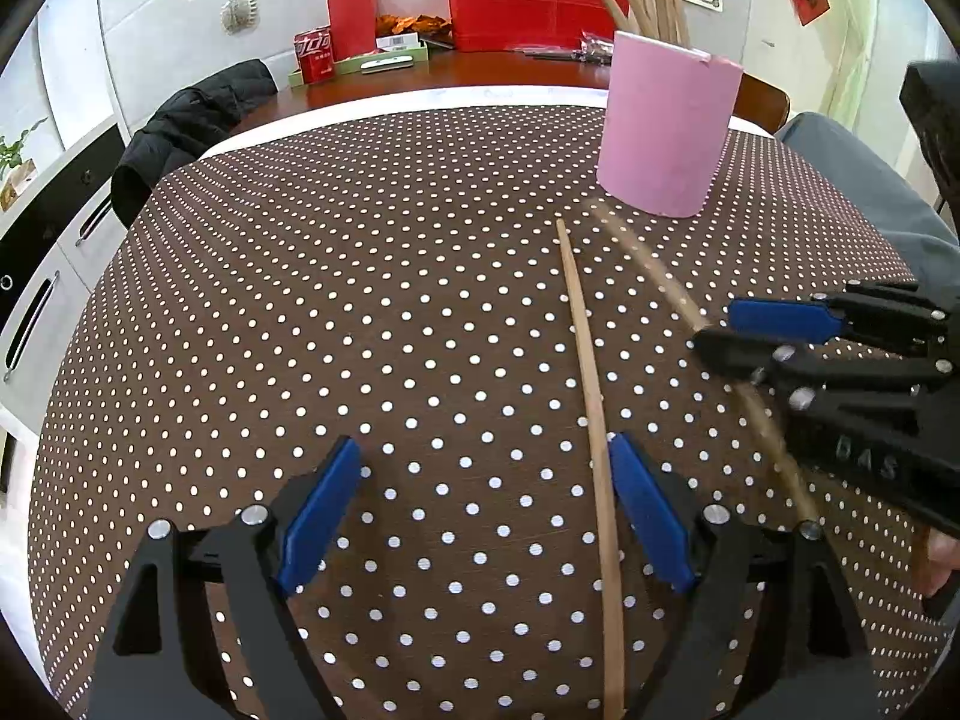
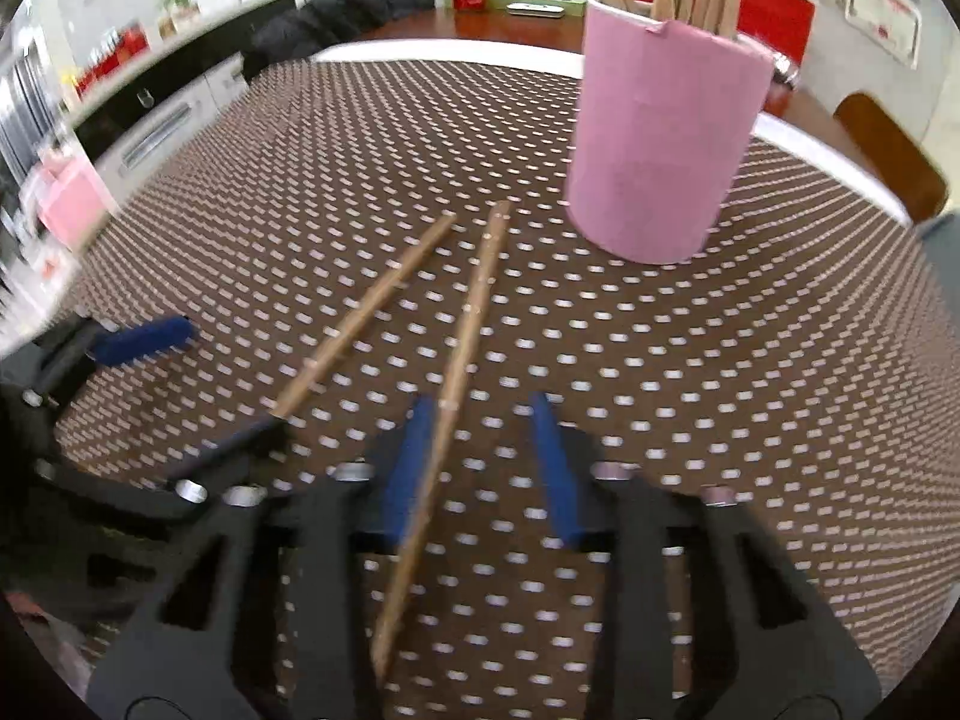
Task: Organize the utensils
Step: 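Close the right tool on a chopstick while the left tool grasps another, then lift the right tool's chopstick into the pink cup while the left tool does likewise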
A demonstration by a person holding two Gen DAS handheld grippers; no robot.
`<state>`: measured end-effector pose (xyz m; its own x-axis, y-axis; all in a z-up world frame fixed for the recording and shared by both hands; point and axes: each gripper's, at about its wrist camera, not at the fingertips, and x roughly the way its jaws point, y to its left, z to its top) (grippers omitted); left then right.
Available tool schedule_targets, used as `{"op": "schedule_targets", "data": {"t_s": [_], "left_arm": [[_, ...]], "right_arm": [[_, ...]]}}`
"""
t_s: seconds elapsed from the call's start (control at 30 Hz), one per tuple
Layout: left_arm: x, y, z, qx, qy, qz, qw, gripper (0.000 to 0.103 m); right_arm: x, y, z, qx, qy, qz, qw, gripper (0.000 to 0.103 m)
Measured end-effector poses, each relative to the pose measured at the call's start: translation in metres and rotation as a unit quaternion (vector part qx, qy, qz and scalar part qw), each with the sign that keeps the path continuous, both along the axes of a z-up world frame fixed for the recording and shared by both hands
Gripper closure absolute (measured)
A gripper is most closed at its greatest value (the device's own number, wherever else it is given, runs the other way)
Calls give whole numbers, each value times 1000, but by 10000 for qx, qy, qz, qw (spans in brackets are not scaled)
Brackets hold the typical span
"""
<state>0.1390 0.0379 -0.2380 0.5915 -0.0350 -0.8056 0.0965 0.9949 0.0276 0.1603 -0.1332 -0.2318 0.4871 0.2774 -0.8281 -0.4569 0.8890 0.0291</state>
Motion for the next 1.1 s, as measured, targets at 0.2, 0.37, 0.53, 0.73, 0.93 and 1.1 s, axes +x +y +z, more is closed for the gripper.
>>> {"op": "schedule_targets", "data": {"t_s": [0.2,0.37,0.53,0.73,0.93,1.1], "left_arm": [[15,-3,1,80,84,-84,9999,20],[34,-14,3,169,255,-200,9993,21],[47,-23,9,38,327,-466,9984,97],[42,-14,10,-379,160,-233,9989,98],[28,-8,33,-779,-519,0,9956,98],[18,-9,66,-1047,-1257,20,9865,98]], "right_arm": [[6,-18,1,100,146,-94,9998,78],[16,-5,3,62,138,-101,9998,78],[20,6,1,-38,83,28,10000,96],[14,-20,0,807,130,55,9966,97],[-10,-56,24,1685,-325,80,9851,97],[-23,-79,53,2341,-788,27,9690,97]]}}
